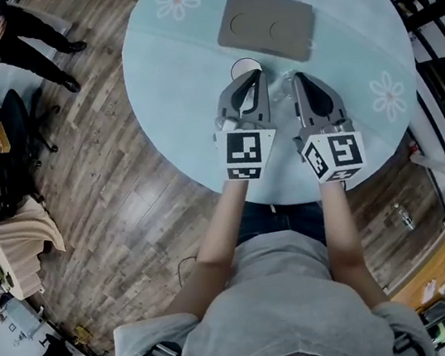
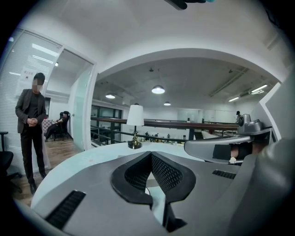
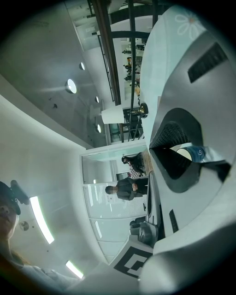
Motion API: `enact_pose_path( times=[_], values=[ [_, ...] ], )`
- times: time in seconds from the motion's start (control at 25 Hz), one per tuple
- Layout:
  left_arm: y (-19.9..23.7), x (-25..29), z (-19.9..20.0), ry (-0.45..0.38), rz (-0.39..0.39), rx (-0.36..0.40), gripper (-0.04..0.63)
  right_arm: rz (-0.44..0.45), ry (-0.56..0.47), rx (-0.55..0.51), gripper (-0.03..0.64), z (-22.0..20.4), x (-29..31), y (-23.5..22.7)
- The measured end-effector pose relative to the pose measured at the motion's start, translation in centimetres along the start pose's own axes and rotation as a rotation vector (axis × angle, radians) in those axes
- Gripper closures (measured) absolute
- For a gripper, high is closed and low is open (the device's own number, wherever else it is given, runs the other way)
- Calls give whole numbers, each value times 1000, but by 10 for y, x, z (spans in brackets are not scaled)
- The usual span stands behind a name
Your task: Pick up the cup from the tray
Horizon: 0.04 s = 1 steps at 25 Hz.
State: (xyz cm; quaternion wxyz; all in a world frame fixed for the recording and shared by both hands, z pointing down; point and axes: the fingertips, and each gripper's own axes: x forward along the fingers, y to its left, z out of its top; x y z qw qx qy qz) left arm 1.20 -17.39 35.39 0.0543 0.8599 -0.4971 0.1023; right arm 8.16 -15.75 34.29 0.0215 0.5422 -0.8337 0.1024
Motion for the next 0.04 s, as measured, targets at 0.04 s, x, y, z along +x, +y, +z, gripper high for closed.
enact_pose_path(
  times=[0.04],
  values=[
    [1, 1, 0, -1, -1, 0, 588, 1, 0, -1, 609, 0, 1, 1]
  ],
)
